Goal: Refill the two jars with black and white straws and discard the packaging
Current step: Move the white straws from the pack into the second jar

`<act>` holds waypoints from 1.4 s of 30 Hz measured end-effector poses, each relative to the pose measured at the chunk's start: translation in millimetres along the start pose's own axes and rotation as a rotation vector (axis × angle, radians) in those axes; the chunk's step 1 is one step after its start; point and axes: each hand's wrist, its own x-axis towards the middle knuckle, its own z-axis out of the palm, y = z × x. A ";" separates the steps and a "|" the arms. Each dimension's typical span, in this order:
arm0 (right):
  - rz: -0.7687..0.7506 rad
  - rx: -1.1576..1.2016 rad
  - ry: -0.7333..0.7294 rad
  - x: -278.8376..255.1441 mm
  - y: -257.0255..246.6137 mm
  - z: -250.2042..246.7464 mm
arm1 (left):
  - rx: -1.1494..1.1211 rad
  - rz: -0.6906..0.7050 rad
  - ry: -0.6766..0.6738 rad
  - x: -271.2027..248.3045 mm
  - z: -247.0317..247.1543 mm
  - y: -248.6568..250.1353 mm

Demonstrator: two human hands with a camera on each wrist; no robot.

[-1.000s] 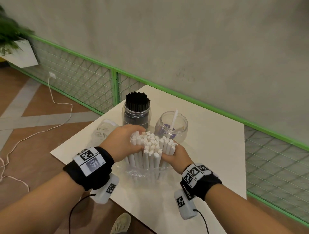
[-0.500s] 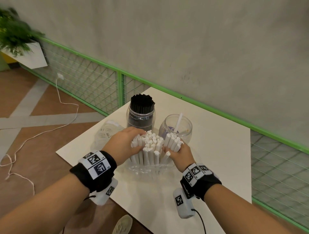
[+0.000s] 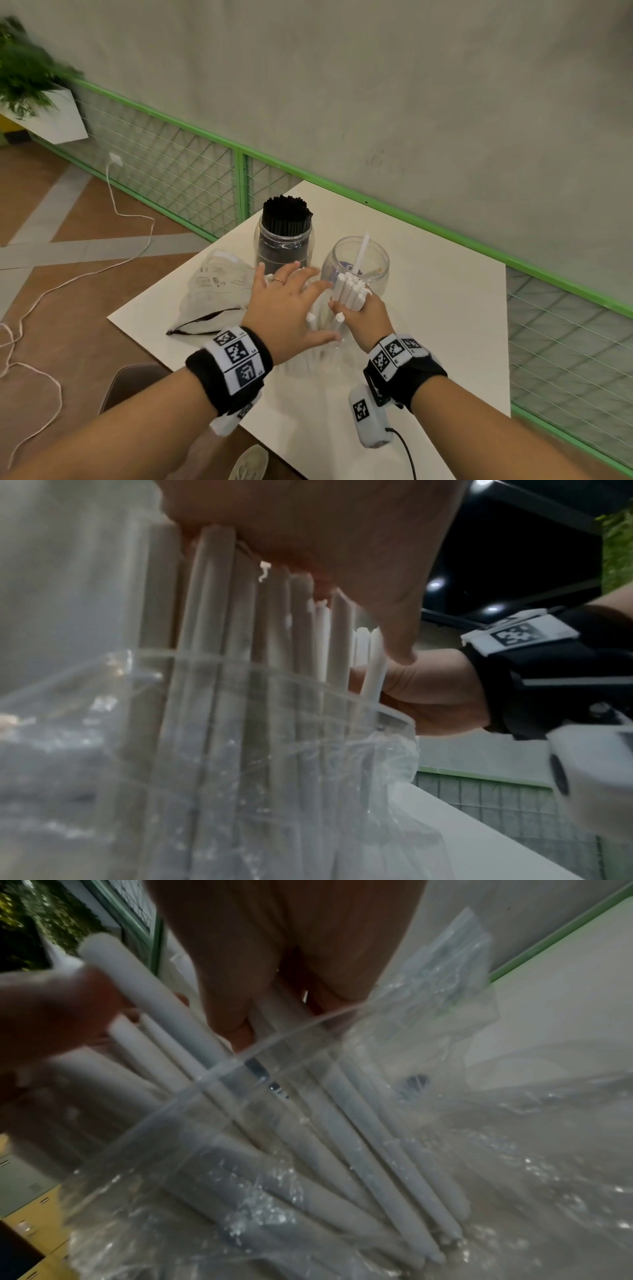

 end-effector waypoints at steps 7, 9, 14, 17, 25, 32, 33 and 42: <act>0.019 0.005 0.020 -5.8 6.7 -5.2 | -0.041 -0.067 0.125 8.9 5.8 -5.9; 0.030 0.001 0.011 -7.0 5.8 -2.6 | -0.030 -0.068 0.105 9.1 4.5 -3.0; 0.014 0.009 -0.025 -9.0 5.3 1.3 | 0.026 -0.111 0.061 17.0 6.1 0.9; 0.022 0.014 -0.023 -10.6 3.1 -0.8 | 0.035 -0.111 0.026 21.3 7.3 -0.8; 0.043 -0.025 -0.028 -10.5 3.2 -3.8 | -0.068 -0.104 0.176 17.4 9.1 -12.8; 0.057 -0.016 -0.050 -9.9 2.1 -2.1 | -0.183 -0.069 0.135 6.6 9.6 -37.6; 0.046 -0.010 -0.065 -10.6 1.2 0.1 | -0.186 -0.043 0.153 6.8 10.6 -35.6; 0.014 0.065 -0.144 -11.7 -3.5 9.2 | -0.226 0.064 0.191 11.7 19.5 -28.0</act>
